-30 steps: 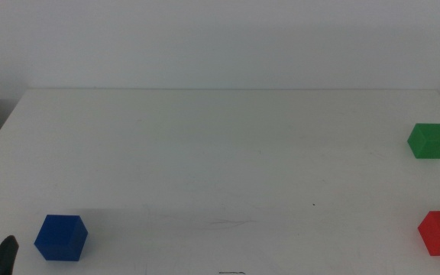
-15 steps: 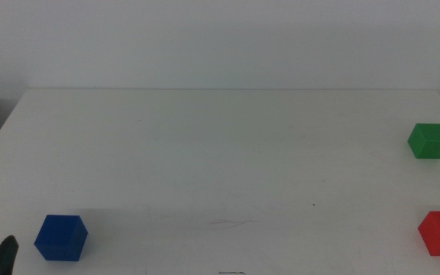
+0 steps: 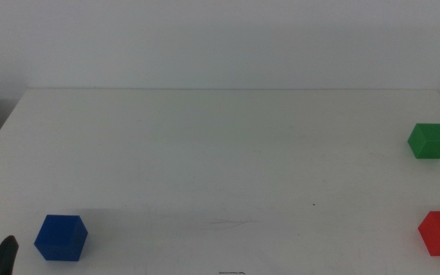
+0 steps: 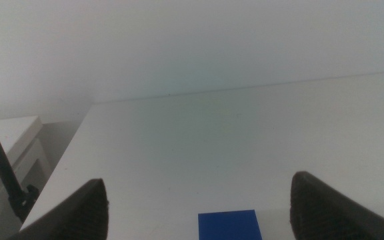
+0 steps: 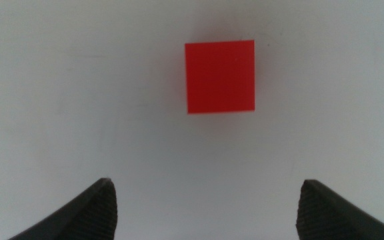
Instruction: Stack red cubes first, then green, then blue cubes in a specific spot.
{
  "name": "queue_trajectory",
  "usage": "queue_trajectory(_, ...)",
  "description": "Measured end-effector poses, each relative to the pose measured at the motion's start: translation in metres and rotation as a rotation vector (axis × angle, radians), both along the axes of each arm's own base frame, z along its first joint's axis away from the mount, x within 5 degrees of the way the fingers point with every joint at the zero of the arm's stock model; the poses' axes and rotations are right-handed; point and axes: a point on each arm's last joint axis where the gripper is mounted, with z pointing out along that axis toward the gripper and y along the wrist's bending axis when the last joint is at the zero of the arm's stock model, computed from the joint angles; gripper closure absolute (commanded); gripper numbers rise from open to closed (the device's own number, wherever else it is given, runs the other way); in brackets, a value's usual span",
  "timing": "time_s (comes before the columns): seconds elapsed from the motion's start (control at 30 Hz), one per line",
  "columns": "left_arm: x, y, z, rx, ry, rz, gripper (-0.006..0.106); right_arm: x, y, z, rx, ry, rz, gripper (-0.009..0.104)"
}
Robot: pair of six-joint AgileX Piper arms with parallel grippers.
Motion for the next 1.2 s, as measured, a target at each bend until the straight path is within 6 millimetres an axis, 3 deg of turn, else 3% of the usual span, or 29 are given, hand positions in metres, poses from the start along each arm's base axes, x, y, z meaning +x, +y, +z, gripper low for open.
queue_trajectory(0.2, 0.0, 0.0, 0.0, 0.0, 0.0, 0.0, 0.007, 0.038, -0.008, -0.038, -0.053, 0.059, 0.082, 0.004)
queue_trajectory(0.43, 0.0, 0.0, 0.0, 0.0, 0.0, 0.0, 0.007, 0.064, -0.013, -0.073, -0.06, 0.106, 0.099, 0.004)
queue_trajectory(0.67, 0.0, 0.0, 0.0, 0.0, 0.0, 0.0, 0.007, 0.072, -0.014, -0.095, -0.053, 0.168, 0.105, 0.004)
queue_trajectory(1.2, 0.0, 0.0, 0.0, 0.0, 0.0, 0.0, 0.007, 0.086, -0.014, -0.123, -0.049, 0.188, 0.109, 0.007)
